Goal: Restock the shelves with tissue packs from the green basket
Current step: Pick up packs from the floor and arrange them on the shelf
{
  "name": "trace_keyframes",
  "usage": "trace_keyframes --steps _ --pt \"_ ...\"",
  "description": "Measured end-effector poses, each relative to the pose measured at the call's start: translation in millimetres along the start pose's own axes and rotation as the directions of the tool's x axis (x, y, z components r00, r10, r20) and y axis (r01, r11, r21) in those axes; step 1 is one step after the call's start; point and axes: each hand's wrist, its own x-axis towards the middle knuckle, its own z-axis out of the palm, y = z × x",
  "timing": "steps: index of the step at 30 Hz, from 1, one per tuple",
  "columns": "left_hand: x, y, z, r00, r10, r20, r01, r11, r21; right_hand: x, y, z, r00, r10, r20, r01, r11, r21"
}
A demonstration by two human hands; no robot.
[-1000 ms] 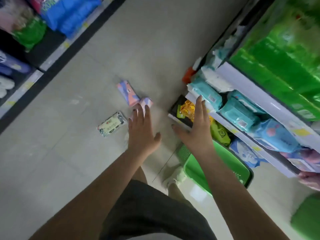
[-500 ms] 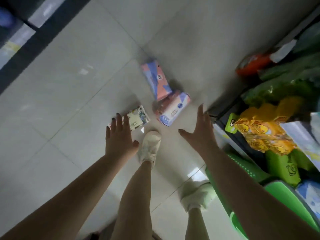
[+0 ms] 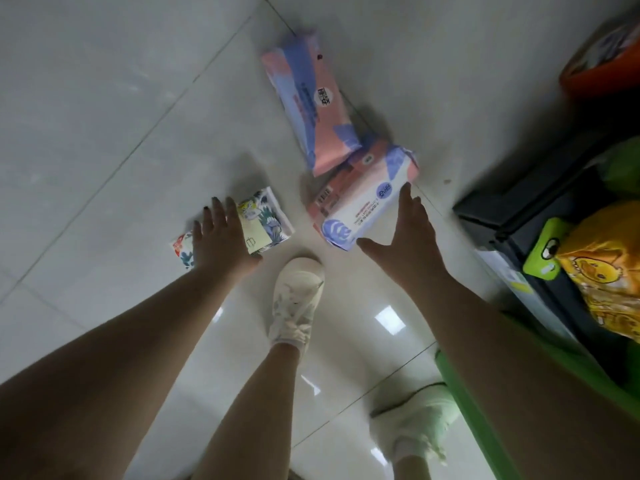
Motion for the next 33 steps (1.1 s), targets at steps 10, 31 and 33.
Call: trace_keyframes --steps 10,31,33 --pt "52.3 -5.3 63.8 0.963 0.048 -0.264 -0.02 0.994 0.108 26.4 52.3 42.6 0.998 0.018 0.058 -0.02 0.999 0.03" --pt "-169.9 108.7 -109.3 0.729 0.219 -0.648 -0.344 0.936 -0.071 -133.9 -36.7 -127.0 0.961 -0.259 -0.096 0.276 0.913 0.299" --pt "-206.3 128.6 -134.0 0.705 0.253 -0.663 -0.403 0.912 -0.081 -166.0 -36.6 -157.7 0.96 -0.254 -0.115 0.278 0.904 0.325"
